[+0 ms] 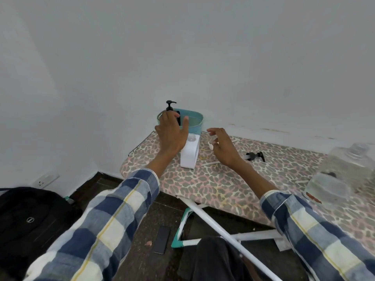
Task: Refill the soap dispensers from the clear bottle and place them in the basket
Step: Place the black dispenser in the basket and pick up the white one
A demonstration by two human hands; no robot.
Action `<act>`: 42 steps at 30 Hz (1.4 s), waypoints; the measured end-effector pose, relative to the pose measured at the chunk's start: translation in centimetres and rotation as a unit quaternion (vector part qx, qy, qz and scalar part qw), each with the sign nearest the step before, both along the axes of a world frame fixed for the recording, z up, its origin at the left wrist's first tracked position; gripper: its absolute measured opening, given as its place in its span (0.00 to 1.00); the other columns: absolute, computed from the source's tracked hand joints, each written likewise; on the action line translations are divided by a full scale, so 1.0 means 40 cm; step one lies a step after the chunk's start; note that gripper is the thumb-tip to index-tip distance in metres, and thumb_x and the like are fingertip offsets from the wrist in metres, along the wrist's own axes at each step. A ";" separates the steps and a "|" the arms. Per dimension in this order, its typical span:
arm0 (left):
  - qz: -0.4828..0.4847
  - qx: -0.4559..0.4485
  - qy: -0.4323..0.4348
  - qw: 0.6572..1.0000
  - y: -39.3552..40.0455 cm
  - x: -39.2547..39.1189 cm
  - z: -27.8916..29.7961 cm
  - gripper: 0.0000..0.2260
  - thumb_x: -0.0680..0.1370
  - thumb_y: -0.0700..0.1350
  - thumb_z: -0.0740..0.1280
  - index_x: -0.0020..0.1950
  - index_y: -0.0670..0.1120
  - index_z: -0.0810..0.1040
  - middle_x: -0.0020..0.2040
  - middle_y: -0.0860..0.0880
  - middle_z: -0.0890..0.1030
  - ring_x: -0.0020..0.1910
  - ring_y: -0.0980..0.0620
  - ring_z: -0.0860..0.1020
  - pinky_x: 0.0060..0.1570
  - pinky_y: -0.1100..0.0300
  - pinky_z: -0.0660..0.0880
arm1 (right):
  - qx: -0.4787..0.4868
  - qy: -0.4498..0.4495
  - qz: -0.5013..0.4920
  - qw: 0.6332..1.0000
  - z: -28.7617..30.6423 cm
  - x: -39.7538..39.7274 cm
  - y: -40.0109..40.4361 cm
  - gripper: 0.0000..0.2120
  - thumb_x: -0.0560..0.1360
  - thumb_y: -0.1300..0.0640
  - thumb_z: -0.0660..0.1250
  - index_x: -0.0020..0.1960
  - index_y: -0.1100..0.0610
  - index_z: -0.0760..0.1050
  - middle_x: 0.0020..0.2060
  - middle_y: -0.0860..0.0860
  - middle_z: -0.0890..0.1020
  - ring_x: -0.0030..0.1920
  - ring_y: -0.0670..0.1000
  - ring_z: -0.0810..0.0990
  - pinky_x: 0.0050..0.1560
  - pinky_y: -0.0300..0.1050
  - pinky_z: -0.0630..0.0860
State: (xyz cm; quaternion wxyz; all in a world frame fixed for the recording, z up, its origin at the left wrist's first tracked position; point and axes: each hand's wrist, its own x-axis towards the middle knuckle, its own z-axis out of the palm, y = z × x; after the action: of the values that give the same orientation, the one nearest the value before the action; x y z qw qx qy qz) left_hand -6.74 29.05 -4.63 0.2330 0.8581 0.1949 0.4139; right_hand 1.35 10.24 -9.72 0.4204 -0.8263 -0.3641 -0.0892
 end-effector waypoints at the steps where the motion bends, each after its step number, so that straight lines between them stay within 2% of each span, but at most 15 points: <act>1: -0.023 -0.016 0.006 1.000 -0.015 -0.022 -0.003 0.17 0.85 0.59 0.62 0.59 0.46 0.72 0.59 0.47 0.75 0.59 0.44 0.75 0.60 0.42 0.72 | -0.001 0.004 -0.005 1.000 0.000 -0.012 -0.010 0.28 0.78 0.76 0.58 0.74 0.58 0.71 0.69 0.56 0.74 0.69 0.54 0.75 0.66 0.59 0.77; 5: -0.063 -0.092 0.037 0.993 -0.085 -0.094 -0.021 0.29 0.79 0.68 0.68 0.67 0.46 0.69 0.65 0.49 0.75 0.60 0.46 0.78 0.52 0.51 0.73 | -0.015 0.011 -0.018 1.000 0.009 -0.056 -0.060 0.27 0.77 0.75 0.59 0.73 0.60 0.72 0.67 0.58 0.74 0.67 0.56 0.75 0.65 0.56 0.76; 7: -0.047 -0.085 0.069 0.993 -0.114 -0.117 -0.037 0.37 0.75 0.70 0.73 0.72 0.46 0.67 0.69 0.49 0.74 0.64 0.45 0.78 0.54 0.49 0.75 | -0.020 0.013 -0.023 0.999 0.013 -0.073 -0.086 0.26 0.77 0.74 0.59 0.73 0.60 0.71 0.66 0.58 0.74 0.66 0.57 0.75 0.65 0.57 0.76; 9: -0.021 -0.079 0.120 0.989 -0.133 -0.129 -0.057 0.40 0.72 0.66 0.77 0.74 0.46 0.66 0.71 0.47 0.73 0.66 0.43 0.78 0.57 0.47 0.75 | -0.024 0.014 -0.032 0.999 0.015 -0.088 -0.114 0.26 0.77 0.73 0.59 0.73 0.60 0.71 0.65 0.58 0.75 0.65 0.57 0.75 0.65 0.58 0.76; 12: 0.017 -0.125 0.143 0.982 -0.157 -0.146 -0.082 0.32 0.74 0.57 0.78 0.69 0.43 0.70 0.66 0.42 0.79 0.63 0.38 0.80 0.56 0.47 0.75 | -0.042 0.005 -0.027 0.999 0.023 -0.120 -0.166 0.24 0.79 0.70 0.61 0.73 0.59 0.71 0.64 0.57 0.74 0.62 0.57 0.76 0.64 0.57 0.76; 17: 0.043 -0.107 0.076 0.990 -0.224 -0.170 -0.087 0.25 0.80 0.54 0.73 0.68 0.40 0.72 0.64 0.40 0.80 0.61 0.36 0.81 0.59 0.43 0.78 | -0.041 -0.023 -0.040 0.998 0.044 -0.152 -0.267 0.22 0.80 0.68 0.61 0.73 0.57 0.71 0.63 0.55 0.75 0.62 0.57 0.75 0.60 0.57 0.76; 19: 0.019 -0.100 0.036 0.994 -0.269 -0.170 -0.081 0.24 0.80 0.54 0.71 0.68 0.40 0.72 0.63 0.40 0.80 0.61 0.37 0.80 0.58 0.42 0.79 | -0.028 -0.042 -0.054 0.997 0.060 -0.166 -0.303 0.22 0.80 0.68 0.61 0.72 0.56 0.72 0.63 0.53 0.75 0.61 0.55 0.75 0.59 0.57 0.77; 22: -0.028 -0.109 0.000 0.994 -0.353 -0.157 -0.066 0.23 0.82 0.55 0.69 0.69 0.41 0.69 0.64 0.41 0.79 0.60 0.37 0.80 0.54 0.46 0.77 | -0.005 -0.095 -0.068 0.993 0.090 -0.194 -0.353 0.21 0.79 0.69 0.62 0.71 0.56 0.73 0.62 0.53 0.76 0.61 0.54 0.76 0.57 0.56 0.79; 25: -0.094 -0.119 -0.019 0.988 -0.444 -0.135 -0.063 0.23 0.85 0.57 0.65 0.70 0.42 0.67 0.65 0.41 0.79 0.59 0.37 0.80 0.52 0.49 0.75 | 0.013 -0.168 -0.092 0.981 0.117 -0.217 -0.405 0.21 0.78 0.68 0.63 0.69 0.56 0.73 0.62 0.52 0.75 0.61 0.53 0.75 0.49 0.56 0.81; 28: -0.152 -0.126 -0.024 0.980 -0.529 -0.109 -0.084 0.23 0.85 0.57 0.64 0.71 0.42 0.66 0.66 0.41 0.79 0.58 0.38 0.81 0.51 0.49 0.77 | 0.030 -0.224 -0.139 0.964 0.135 -0.233 -0.465 0.19 0.78 0.68 0.65 0.68 0.58 0.74 0.61 0.52 0.75 0.61 0.53 0.74 0.42 0.50 0.79; 30: -0.180 -0.145 -0.017 0.973 -0.581 -0.097 -0.109 0.23 0.85 0.57 0.65 0.71 0.42 0.64 0.67 0.41 0.79 0.59 0.38 0.81 0.50 0.50 0.77 | 0.036 -0.261 -0.177 0.948 0.135 -0.246 -0.509 0.19 0.77 0.68 0.66 0.67 0.59 0.74 0.62 0.55 0.75 0.60 0.56 0.73 0.47 0.49 0.77; 33: -0.215 -0.179 -0.011 0.960 -0.643 -0.088 -0.158 0.23 0.85 0.57 0.65 0.71 0.44 0.63 0.67 0.42 0.78 0.59 0.40 0.80 0.49 0.53 0.73 | 0.043 -0.296 -0.254 0.920 0.113 -0.258 -0.580 0.18 0.77 0.63 0.67 0.67 0.57 0.74 0.62 0.56 0.75 0.59 0.59 0.74 0.55 0.57 0.74; 37: -0.245 -0.193 0.005 0.950 -0.689 -0.098 -0.230 0.23 0.85 0.59 0.65 0.71 0.48 0.61 0.66 0.45 0.78 0.58 0.41 0.80 0.48 0.52 0.74 | 0.103 -0.230 -0.370 0.894 0.060 -0.264 -0.672 0.23 0.77 0.51 0.71 0.70 0.55 0.70 0.65 0.54 0.72 0.62 0.57 0.71 0.58 0.57 0.67; 40: -0.268 -0.141 0.034 0.952 -0.699 -0.095 -0.254 0.24 0.84 0.56 0.67 0.73 0.48 0.59 0.68 0.43 0.77 0.56 0.43 0.79 0.47 0.52 0.73 | 0.157 -0.150 -0.399 0.891 0.012 -0.253 -0.734 0.33 0.75 0.46 0.75 0.73 0.55 0.65 0.67 0.54 0.69 0.67 0.57 0.69 0.61 0.53 0.62; 42: -0.264 -0.128 0.050 0.955 -0.696 -0.089 -0.258 0.26 0.84 0.53 0.68 0.74 0.47 0.58 0.68 0.40 0.77 0.57 0.40 0.79 0.47 0.52 0.73 | 0.167 -0.094 -0.401 0.896 -0.020 -0.241 -0.762 0.38 0.74 0.43 0.76 0.75 0.54 0.63 0.68 0.53 0.69 0.68 0.57 0.69 0.62 0.55 0.63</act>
State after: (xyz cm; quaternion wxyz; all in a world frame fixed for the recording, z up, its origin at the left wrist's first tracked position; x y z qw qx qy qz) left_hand -10.29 1.20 -14.94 0.4323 0.8614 0.0239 0.2657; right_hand -8.30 -20.24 -10.52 0.4446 -0.8073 -0.0193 -0.3876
